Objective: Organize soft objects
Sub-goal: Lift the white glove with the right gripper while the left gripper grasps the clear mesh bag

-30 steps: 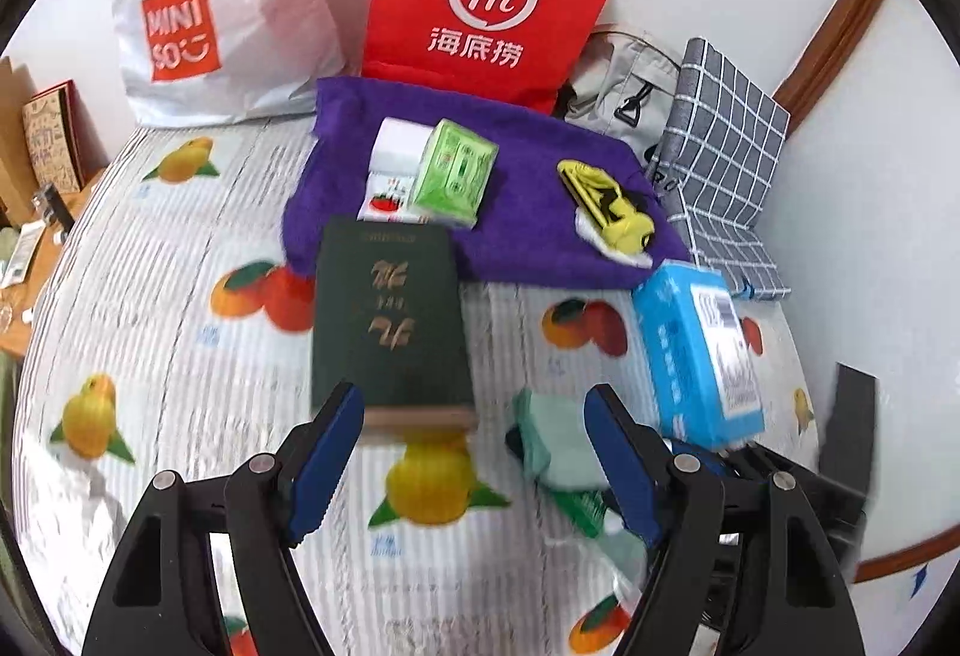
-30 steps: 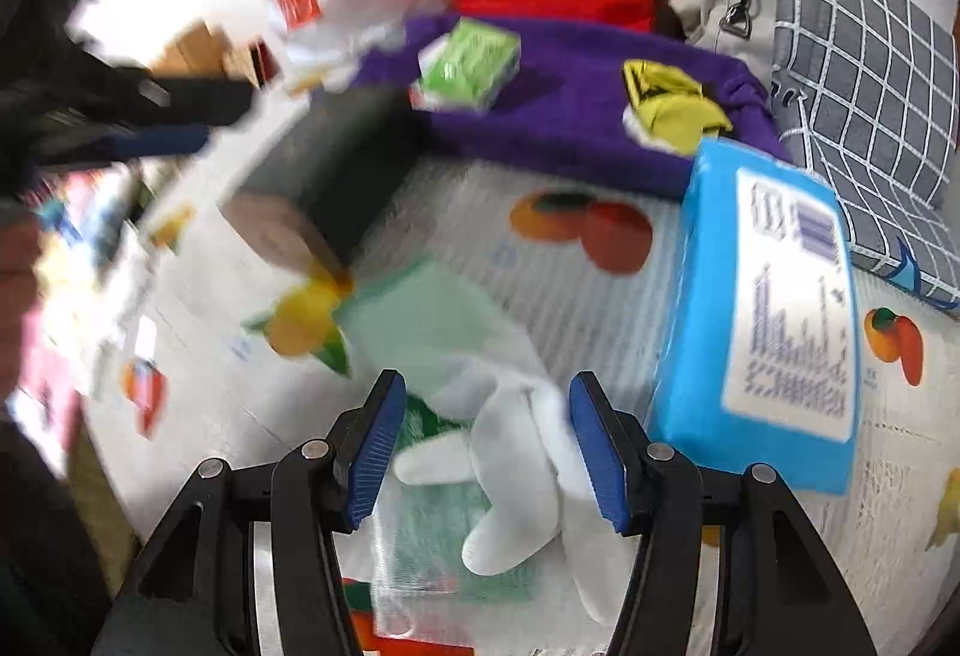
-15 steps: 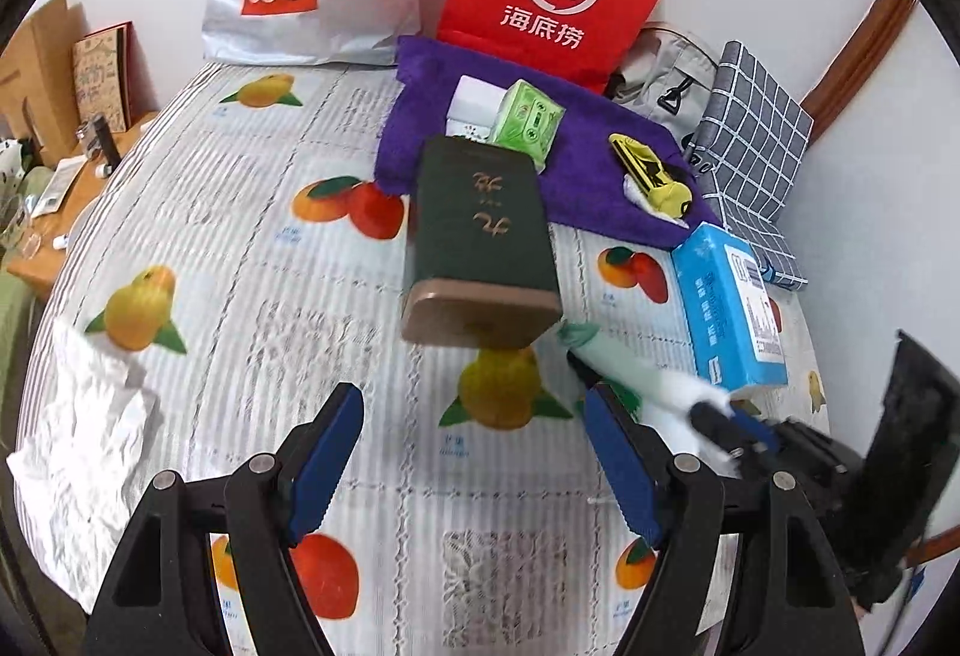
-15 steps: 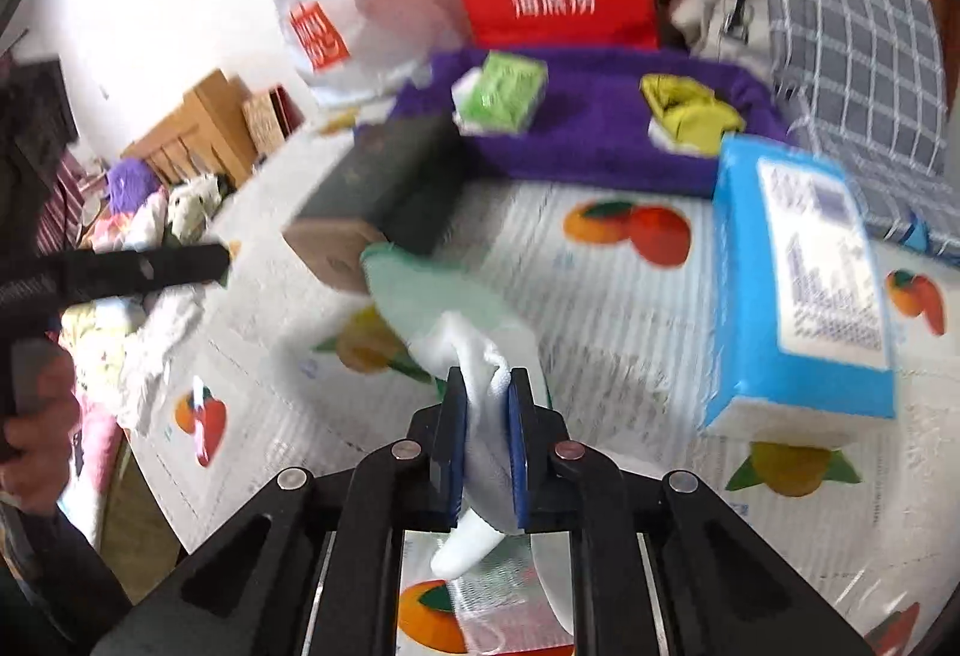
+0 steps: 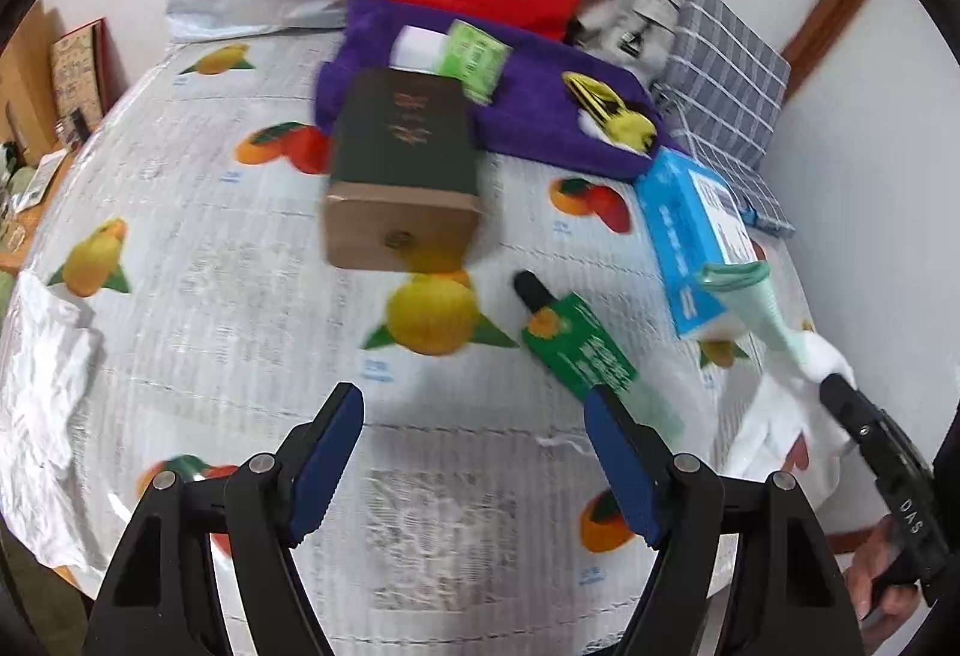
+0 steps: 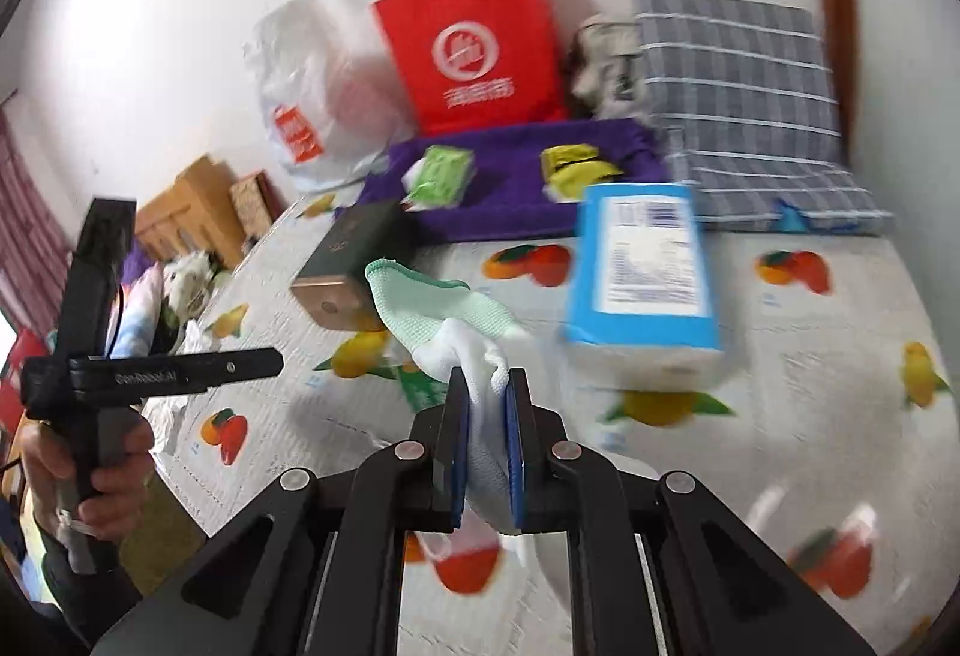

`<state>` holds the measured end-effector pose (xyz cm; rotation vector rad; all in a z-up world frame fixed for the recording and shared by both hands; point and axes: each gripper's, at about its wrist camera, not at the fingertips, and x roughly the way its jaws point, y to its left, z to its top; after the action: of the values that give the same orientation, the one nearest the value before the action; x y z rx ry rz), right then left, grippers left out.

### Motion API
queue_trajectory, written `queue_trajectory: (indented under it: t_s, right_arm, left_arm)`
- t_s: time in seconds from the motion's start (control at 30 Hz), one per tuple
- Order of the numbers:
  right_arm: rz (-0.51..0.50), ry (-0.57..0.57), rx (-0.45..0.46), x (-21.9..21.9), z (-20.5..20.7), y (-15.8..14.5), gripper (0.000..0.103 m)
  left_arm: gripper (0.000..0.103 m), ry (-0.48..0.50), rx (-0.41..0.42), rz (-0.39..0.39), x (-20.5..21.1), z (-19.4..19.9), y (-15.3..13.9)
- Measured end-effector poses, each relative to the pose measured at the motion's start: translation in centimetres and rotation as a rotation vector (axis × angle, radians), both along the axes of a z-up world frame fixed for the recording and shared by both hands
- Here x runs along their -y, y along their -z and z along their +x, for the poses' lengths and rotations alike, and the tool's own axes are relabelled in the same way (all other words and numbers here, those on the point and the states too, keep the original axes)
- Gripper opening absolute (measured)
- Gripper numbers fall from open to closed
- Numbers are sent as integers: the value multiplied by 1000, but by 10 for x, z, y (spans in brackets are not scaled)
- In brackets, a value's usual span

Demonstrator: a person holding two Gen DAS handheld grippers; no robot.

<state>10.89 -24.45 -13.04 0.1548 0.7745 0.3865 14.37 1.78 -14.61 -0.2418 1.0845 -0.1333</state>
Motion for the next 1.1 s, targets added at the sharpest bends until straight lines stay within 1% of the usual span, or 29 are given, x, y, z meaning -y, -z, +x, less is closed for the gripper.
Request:
queue_trajectory:
  t_s: [0.1, 0.17, 0.27, 0.4, 0.47, 0.53, 0.63, 0.67, 0.73, 0.8, 0.9, 0.97, 1.1]
  right_arm:
    - [-19, 61, 2, 25, -10, 4, 11]
    - [-39, 103, -7, 40, -14, 12, 11]
    - [-47, 137, -53, 58, -13, 34, 11]
    - [-101, 186, -102, 71, -9, 64, 11]
    - [-99, 207, -116, 80, -8, 73, 11]
    - [-73, 217, -116, 89, -9, 76, 11]
    - [-68, 214, -127, 94, -7, 82, 13]
    - [-68, 217, -129, 94, -7, 84, 15]
    - [-55, 221, -139, 97, -5, 89, 16]
    - [-38, 221, -147, 99, -4, 93, 17]
    - [-21, 219, -146, 102, -4, 94, 24]
    - [-16, 221, -144, 103, -5, 95, 33]
    - [-10, 226, -147, 104, -5, 98, 41]
  left_arm:
    - [75, 51, -3, 15, 25, -1, 6]
    - [75, 90, -8, 33, 44, 0, 11]
    - [75, 146, -6, 45, 67, 2, 17]
    - [75, 217, 5, 61, 93, 5, 23]
    - [75, 256, 8, 86, 107, 8, 27]
    - [75, 293, 4, 118, 120, 11, 34]
    - [75, 344, -20, 151, 136, 14, 47]
    - [76, 354, -28, 161, 140, 14, 51]
    - [80, 377, -32, 193, 148, 13, 59]
    - [89, 410, -18, 227, 155, 9, 63]
    - [94, 428, -10, 272, 162, 6, 67]
    - [95, 427, -4, 296, 165, 5, 69]
    - [94, 422, 7, 288, 163, 5, 69]
